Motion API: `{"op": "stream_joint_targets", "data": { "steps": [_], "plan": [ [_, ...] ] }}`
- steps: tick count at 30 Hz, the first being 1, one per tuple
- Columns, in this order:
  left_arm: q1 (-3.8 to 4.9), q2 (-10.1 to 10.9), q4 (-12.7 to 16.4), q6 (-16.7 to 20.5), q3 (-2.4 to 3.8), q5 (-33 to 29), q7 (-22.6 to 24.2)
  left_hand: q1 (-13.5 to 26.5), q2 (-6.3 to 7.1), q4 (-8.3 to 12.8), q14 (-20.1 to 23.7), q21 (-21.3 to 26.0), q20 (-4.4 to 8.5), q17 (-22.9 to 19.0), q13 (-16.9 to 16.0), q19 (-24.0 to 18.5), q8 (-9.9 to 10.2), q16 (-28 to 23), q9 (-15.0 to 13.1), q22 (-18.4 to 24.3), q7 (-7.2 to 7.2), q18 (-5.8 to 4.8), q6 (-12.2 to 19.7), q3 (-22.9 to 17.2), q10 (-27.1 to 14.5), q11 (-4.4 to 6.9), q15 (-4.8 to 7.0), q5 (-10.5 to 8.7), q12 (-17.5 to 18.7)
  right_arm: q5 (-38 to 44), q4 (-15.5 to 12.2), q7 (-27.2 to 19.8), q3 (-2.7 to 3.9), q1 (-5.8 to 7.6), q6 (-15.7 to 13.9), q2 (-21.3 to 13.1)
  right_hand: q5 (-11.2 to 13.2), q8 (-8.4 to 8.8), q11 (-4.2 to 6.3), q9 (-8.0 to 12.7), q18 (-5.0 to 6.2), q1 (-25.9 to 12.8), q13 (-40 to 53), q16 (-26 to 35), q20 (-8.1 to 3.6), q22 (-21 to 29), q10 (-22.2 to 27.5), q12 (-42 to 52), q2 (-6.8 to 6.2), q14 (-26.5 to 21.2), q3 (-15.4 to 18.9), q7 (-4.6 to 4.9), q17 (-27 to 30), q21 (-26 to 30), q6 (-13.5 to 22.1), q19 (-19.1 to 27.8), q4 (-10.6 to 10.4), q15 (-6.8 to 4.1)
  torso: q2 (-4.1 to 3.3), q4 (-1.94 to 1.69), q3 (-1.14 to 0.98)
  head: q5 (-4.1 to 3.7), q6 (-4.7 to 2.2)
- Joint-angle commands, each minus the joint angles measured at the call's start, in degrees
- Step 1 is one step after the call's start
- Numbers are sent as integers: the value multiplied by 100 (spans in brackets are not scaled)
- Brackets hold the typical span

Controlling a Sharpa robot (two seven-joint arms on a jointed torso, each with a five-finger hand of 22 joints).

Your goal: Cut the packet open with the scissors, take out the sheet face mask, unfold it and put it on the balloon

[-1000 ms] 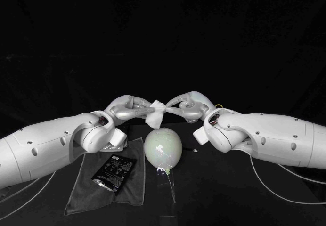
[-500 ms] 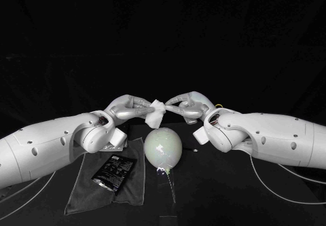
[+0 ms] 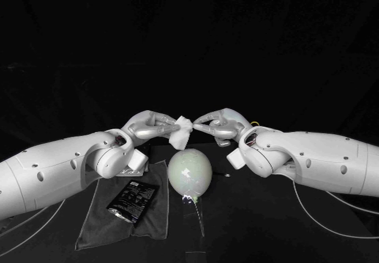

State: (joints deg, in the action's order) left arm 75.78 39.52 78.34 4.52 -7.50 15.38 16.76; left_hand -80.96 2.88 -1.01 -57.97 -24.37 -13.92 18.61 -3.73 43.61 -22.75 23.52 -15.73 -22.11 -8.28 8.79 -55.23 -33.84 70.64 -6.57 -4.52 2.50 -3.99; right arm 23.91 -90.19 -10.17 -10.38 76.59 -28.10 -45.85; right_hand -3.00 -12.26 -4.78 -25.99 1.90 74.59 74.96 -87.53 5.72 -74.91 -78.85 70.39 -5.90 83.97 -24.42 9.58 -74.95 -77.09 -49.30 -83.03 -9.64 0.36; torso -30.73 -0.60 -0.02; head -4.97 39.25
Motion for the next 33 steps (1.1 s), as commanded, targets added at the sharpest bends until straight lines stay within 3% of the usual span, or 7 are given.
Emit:
{"op": "stream_joint_targets", "data": {
  "steps": [1, 11, 29, 33],
  "plan": [
    [6, -5, 18, 17, 9, -77, 65, 13, -68, 39, -39, -38, 18, 10, -4, -36, -26, 7, -651, -16, 11, 40, 7, -17, -20, 18, -17, 27, 30, 64, -18, 20, 2, -27, 218, -12, 8, 29, 6, 9, 93, 9, 262, 11, 38, -1100, 38, -7, -68, 464, 41, 10, -1182, 29, -3, 17, -10, 29, -2, 2, -2, -9, 7],
    [5, -4, 29, 21, 9, -85, 69, 20, -71, 47, -41, -60, 21, 13, -4, -51, -24, 3, -660, -37, 9, 36, 7, -21, -20, 19, -17, 27, 30, 82, -48, -42, 1, -120, 290, 26, 5, 14, 48, 17, 81, 217, 326, -49, 69, -1139, -43, 143, -1, 495, -13, -39, -1255, -84, -205, -47, 118, 2, -5, 1, -4, -19, 13],
    [5, 7, 52, 4, 9, -91, 59, 33, -75, 60, -45, -94, 24, 18, -4, -78, -20, -4, -676, -73, 7, 29, 8, -29, -19, 19, -17, 27, 30, 78, 74, -115, 1, -140, 249, 141, 8, 41, 64, 61, 64, 314, 377, -91, 64, -1168, -109, 252, 82, 519, -81, -55, -1306, -167, -288, -94, 188, -13, -3, -2, -3, -11, 32],
    [5, 10, 52, 2, 9, -91, 58, 33, -75, 60, -45, -94, 24, 18, -4, -78, -20, -4, -676, -73, 7, 29, 8, -29, -19, 19, -17, 27, 30, 72, 72, -145, 1, -140, 225, 143, 10, 35, 80, 74, 50, 343, 405, -117, 57, -1190, -150, 311, 156, 533, -124, -77, -1338, -235, -361, -132, 207, -24, -4, 1, -3, -17, 32]
  ]
}}
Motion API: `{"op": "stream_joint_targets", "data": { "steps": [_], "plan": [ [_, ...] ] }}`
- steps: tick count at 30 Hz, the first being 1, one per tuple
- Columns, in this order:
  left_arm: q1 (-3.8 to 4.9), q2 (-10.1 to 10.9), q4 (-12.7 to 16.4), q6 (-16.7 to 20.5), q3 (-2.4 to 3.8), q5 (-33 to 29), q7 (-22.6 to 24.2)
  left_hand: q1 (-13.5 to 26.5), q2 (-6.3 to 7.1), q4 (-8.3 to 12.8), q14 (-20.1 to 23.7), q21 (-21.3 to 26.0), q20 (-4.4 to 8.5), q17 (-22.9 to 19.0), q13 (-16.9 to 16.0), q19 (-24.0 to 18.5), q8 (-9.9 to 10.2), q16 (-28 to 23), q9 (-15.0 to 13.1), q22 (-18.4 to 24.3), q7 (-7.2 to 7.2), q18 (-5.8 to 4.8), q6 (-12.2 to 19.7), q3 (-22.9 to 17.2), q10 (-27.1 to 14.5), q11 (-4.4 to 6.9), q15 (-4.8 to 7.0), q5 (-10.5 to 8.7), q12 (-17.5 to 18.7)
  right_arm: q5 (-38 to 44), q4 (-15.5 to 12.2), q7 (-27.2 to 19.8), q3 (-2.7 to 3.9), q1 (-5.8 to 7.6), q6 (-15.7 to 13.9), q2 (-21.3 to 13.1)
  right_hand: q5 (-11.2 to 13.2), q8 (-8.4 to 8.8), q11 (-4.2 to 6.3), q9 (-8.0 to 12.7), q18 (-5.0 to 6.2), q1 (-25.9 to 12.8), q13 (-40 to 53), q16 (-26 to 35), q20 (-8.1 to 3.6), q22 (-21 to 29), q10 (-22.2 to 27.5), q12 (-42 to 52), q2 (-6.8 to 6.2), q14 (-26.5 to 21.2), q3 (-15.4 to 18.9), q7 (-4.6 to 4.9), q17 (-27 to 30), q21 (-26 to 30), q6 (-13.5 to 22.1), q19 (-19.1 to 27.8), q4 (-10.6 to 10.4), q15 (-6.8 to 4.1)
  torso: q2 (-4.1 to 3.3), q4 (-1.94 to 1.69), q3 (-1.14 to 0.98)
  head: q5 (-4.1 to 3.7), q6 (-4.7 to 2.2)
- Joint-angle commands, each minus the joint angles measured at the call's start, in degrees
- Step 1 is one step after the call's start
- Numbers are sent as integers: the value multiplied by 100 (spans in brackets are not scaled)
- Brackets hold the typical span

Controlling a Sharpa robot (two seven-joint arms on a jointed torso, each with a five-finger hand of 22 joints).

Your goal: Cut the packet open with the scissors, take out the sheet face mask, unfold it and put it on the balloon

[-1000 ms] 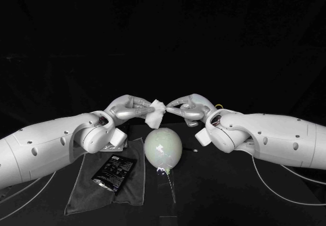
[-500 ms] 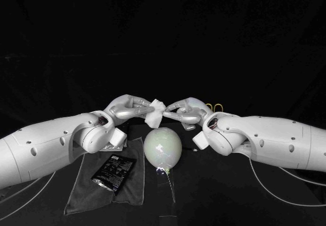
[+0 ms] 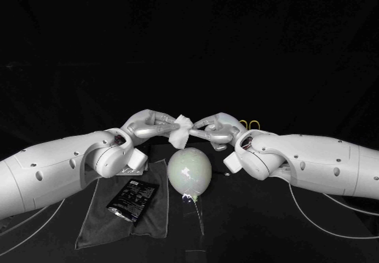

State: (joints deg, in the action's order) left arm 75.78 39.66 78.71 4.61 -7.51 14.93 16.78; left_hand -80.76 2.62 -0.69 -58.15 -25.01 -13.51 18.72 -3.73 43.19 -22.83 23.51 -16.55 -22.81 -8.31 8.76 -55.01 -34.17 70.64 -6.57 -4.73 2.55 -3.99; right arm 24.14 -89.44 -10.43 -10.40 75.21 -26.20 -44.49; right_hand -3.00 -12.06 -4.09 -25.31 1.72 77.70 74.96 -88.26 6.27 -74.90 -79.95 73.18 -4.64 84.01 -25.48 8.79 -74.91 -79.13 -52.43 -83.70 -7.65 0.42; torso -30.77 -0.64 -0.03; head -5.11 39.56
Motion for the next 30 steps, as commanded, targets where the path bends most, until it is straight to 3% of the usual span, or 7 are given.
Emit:
{"op": "stream_joint_targets", "data": {
  "steps": [1, 6, 15, 30],
  "plan": [
    [5, -4, 16, -7, 10, -46, 55, 14, -50, 27, -27, -30, -16, 7, -4, -37, -13, -3, -593, -3, 10, 32, -14, 3, -19, 19, 4, 22, 30, 49, -5, -129, 3, -2, 29, 6, 11, 7, 20, 9, 63, 42, 419, -53, -2, -1197, -59, 59, 50, 534, -32, -7, -1353, -54, -79, -79, 16, -36, -1, 4, -2, -11, 3],
    [5, 2, 21, -6, 10, -46, 52, 20, -53, 38, -30, -55, -13, 11, -4, -56, -10, -8, -605, -30, 6, 28, -14, -3, -19, 20, 5, 21, 30, 46, -16, -166, 4, -3, 1, 17, 17, -24, 56, 10, 41, 89, 468, -100, -23, -1230, -124, 149, 129, 560, -89, -51, -1412, -159, -187, -138, 61, -66, 0, 8, -2, -4, 11],
    [6, 9, 31, 12, 10, -41, 46, 24, -55, 43, -31, -68, -11, 14, -4, -66, -9, -10, -610, -43, 1, 26, -13, -6, -19, 21, 6, 21, 30, 26, -50, -250, 5, -3, -103, 27, 20, -216, 210, -62, -35, 181, 747, -174, -138, -1333, -427, 590, 251, 599, -202, -227, -1509, -505, -533, -327, 256, -199, 2, 1, 1, -15, 45],
    [6, 14, 29, 19, 10, -38, 40, 32, -56, 51, -34, -89, -9, 18, -4, -87, -7, -14, -621, -67, -5, 20, -13, -10, -19, 22, 6, 21, 30, 7, -74, -264, 5, -3, -163, 17, 21, -283, 252, -98, -53, 155, 788, -174, -182, -1355, -479, 652, 267, 599, -230, -272, -1509, -580, -602, -367, 310, -238, 3, 8, 0, -8, 59]
  ]
}}
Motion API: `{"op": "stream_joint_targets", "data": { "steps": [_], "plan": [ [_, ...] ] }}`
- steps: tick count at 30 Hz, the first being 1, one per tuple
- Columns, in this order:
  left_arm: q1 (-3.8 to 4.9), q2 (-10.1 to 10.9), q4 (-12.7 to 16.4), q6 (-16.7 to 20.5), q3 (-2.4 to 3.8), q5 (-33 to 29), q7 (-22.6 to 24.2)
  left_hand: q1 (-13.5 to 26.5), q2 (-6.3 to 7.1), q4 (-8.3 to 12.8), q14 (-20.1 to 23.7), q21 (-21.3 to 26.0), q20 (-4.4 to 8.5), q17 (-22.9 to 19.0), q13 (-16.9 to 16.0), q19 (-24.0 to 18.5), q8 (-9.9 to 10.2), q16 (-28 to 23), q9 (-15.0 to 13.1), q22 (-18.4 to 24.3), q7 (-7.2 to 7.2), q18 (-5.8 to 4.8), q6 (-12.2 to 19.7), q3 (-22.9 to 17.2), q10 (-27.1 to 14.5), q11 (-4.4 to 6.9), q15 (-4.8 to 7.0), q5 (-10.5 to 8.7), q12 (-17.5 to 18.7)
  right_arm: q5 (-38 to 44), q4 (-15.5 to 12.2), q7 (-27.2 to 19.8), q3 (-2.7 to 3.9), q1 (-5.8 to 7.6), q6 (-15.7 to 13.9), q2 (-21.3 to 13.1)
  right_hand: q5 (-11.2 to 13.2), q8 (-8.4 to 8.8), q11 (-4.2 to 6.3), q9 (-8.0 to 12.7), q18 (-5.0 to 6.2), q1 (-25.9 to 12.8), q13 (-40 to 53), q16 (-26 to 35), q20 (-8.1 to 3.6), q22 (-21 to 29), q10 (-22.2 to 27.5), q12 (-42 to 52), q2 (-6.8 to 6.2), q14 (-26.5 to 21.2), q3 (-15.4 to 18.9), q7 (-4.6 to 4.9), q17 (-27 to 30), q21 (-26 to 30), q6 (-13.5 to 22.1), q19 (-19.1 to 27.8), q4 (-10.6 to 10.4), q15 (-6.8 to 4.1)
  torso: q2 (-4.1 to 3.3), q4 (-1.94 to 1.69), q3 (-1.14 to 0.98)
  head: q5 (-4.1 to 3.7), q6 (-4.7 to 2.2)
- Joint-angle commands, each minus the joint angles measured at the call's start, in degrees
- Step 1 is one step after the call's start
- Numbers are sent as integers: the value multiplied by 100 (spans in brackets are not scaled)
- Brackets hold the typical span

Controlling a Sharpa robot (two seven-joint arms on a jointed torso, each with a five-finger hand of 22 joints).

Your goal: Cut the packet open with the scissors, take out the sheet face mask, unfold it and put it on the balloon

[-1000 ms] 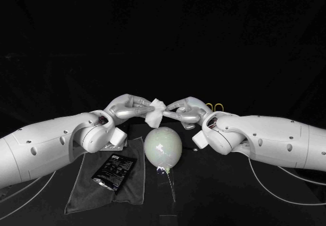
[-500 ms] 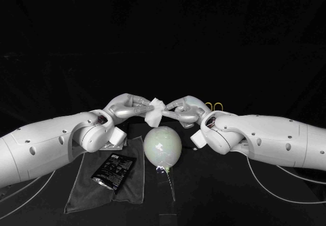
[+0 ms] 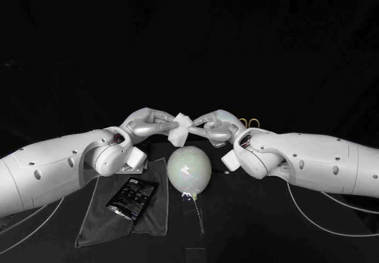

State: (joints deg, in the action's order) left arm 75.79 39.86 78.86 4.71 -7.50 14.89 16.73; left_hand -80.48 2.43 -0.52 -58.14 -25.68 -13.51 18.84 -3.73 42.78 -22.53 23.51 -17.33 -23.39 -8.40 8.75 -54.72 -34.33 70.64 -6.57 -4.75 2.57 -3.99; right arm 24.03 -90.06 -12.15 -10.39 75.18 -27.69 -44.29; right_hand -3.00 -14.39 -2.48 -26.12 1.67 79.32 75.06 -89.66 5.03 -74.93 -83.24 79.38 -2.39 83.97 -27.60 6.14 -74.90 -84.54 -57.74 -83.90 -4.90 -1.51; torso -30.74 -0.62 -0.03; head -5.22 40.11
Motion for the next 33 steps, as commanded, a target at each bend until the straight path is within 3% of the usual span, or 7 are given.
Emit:
{"op": "stream_joint_targets", "data": {
  "steps": [1, 11, 21, 26, 33],
  "plan": [
    [6, -5, 13, 11, 9, -35, 45, 3, -37, 35, -35, -23, -9, 6, -4, -46, -37, -13, -543, -9, 4, 21, -41, 7, -19, 22, 8, 19, 30, 19, -14, -91, 4, 0, -14, -5, 20, -63, 96, -24, -51, -7, 782, -34, -63, -1355, -154, 38, 48, 603, -26, -14, -1510, -48, -84, -353, 42, -51, -1, 6, 0, 3, 6],
    [8, -2, 32, 105, 9, -18, 16, 7, -40, 41, -38, -36, -8, 9, -4, -63, -36, -15, -551, -25, 2, 17, -41, 3, -18, 23, 9, 19, 29, 42, -59, -134, 4, -1, -21, -13, 21, -244, 169, -129, -83, -49, 907, -34, -125, -1397, -269, 219, 202, 603, -210, -96, -1510, -188, -257, -426, 83, -116, 1, -1, -2, -17, -5],
    [9, -13, 11, 506, 9, -39, -132, 28, 2, 86, -109, -112, -2, 40, -4, -122, -21, 17, -580, -104, -54, 5, -37, 0, -16, 29, 32, 20, 31, -9, -182, -271, 4, -6, 193, -72, 22, -329, 199, -206, -96, -137, 930, -34, -154, -1415, -291, 247, 178, 603, -263, -129, -1510, -247, -279, -456, 107, -143, 1, -2, -2, -9, -13],
    [9, -11, 7, 716, 8, 83, -265, 70, 64, 118, -100, -169, -17, 85, 9, -225, 65, 50, -579, -182, -176, -24, 73, 24, -190, -54, -3, 19, 49, -110, -286, -297, 5, -10, 266, -133, 22, -346, 205, -222, -99, -150, 941, -34, -160, -1418, -299, 262, 172, 603, -276, -136, -1510, -258, -279, -462, 117, -149, -1, 5, 1, 1, -8],
    [9, -13, 9, 764, 8, 227, -361, 197, 178, 60, 33, -92, -77, 138, 6, -357, 135, 75, -580, -160, -225, -57, 167, 140, -376, -115, -68, 18, 39, -214, -369, -286, 5, -13, 301, -161, 22, -354, 208, -231, -103, -157, 950, -34, -163, -1423, -306, 275, 171, 603, -284, -138, -1510, -275, -278, -470, 123, -152, 3, 1, 0, 2, -12]
  ]
}}
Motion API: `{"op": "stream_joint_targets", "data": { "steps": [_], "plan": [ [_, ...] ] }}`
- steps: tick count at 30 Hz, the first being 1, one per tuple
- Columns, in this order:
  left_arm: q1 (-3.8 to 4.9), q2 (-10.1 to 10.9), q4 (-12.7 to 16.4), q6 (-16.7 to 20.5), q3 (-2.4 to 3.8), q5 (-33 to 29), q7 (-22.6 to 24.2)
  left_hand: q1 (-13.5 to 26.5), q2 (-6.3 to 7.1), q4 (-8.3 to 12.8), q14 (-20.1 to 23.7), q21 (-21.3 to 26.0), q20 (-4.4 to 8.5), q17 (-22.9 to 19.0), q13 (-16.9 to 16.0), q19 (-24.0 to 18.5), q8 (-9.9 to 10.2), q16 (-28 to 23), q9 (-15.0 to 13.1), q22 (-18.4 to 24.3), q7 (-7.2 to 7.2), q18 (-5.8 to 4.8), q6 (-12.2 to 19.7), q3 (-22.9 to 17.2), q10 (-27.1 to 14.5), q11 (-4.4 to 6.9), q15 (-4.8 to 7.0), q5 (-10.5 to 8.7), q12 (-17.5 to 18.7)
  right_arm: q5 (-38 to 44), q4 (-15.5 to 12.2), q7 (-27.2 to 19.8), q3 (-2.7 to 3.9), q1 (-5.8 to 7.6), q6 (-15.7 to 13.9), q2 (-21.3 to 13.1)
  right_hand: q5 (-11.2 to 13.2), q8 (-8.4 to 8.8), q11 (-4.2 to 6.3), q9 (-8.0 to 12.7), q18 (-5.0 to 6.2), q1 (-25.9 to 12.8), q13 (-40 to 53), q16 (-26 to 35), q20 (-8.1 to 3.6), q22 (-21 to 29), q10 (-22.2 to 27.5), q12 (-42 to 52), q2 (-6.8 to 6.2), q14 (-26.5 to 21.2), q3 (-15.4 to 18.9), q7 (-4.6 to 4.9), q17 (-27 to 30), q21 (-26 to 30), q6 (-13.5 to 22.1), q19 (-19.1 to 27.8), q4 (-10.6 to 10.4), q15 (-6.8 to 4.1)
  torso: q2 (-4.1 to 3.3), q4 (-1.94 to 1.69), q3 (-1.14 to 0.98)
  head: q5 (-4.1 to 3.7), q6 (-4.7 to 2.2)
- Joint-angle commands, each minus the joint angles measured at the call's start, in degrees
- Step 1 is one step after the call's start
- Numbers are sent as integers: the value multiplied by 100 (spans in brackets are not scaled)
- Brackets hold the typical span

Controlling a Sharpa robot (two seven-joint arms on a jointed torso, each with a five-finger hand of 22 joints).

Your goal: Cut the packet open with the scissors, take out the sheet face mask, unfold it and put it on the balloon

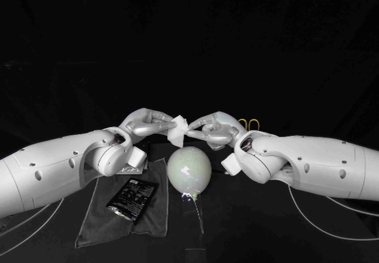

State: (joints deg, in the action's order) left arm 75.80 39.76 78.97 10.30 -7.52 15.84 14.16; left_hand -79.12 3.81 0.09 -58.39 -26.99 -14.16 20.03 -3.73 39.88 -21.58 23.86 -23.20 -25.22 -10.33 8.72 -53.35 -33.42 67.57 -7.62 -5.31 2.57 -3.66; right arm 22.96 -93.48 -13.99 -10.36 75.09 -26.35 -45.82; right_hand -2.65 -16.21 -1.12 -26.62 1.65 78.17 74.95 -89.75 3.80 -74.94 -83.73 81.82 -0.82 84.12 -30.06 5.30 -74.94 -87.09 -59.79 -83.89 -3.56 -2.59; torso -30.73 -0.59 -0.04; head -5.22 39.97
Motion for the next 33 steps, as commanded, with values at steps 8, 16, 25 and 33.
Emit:
{"op": "stream_joint_targets", "data": {
  "steps": [8, 16, 25, 33],
  "plan": [
    [8, -9, 15, 103, 10, 189, -97, 104, 202, -5, 160, 166, -69, 78, -3, -140, 104, 95, 27, 98, -44, -47, 54, 111, -142, -28, -34, 19, -11, -177, -48, -72, 2, -7, 141, 10, -13, -183, 75, -192, -99, -49, 966, -25, -44, -1420, -262, 38, 11, 588, -47, -57, -1506, -14, -71, -467, -2, -47, -5, -1, 2, -2, 3],
    [9, -11, 23, 80, 10, 202, -82, 265, 430, -115, 338, 337, -144, 113, 15, -189, 312, 94, 129, 214, -133, -22, 254, 200, -380, -118, -106, 15, 24, -268, -38, -46, 2, -7, 101, 23, -13, -197, 80, -207, -100, -57, 966, -25, -49, -1421, -263, 38, 9, 588, -65, -61, -1506, -17, -67, -468, 12, -51, -2, -1, 2, -2, 9],
    [9, 26, -78, 472, 9, 149, -100, 222, 565, -230, 1283, 963, -246, -53, 5, -576, 757, -328, 380, 609, -391, -157, 840, 347, -1155, -391, -436, 22, -21, -462, -64, -42, 2, -7, 75, -38, -13, -202, 81, -213, -100, -60, 973, -25, -50, -1421, -268, 47, 9, 588, -72, -62, -1506, -17, -65, -469, 17, -53, 2, 2, -1, -4, -18],
    [10, 110, -168, 678, 8, 137, -164, 168, 574, -262, 1472, 1115, -243, -108, -20, -505, 777, -388, 410, 740, -451, -178, 856, 460, -1228, -434, -491, 21, -126, -656, -70, -11, 3, -7, 62, -92, -13, -209, 83, -220, -101, -64, 979, -25, -53, -1422, -272, 55, 9, 588, -81, -64, -1506, -21, -63, -471, 25, -55, -3, -1, -1, -23, -28]
  ]
}}
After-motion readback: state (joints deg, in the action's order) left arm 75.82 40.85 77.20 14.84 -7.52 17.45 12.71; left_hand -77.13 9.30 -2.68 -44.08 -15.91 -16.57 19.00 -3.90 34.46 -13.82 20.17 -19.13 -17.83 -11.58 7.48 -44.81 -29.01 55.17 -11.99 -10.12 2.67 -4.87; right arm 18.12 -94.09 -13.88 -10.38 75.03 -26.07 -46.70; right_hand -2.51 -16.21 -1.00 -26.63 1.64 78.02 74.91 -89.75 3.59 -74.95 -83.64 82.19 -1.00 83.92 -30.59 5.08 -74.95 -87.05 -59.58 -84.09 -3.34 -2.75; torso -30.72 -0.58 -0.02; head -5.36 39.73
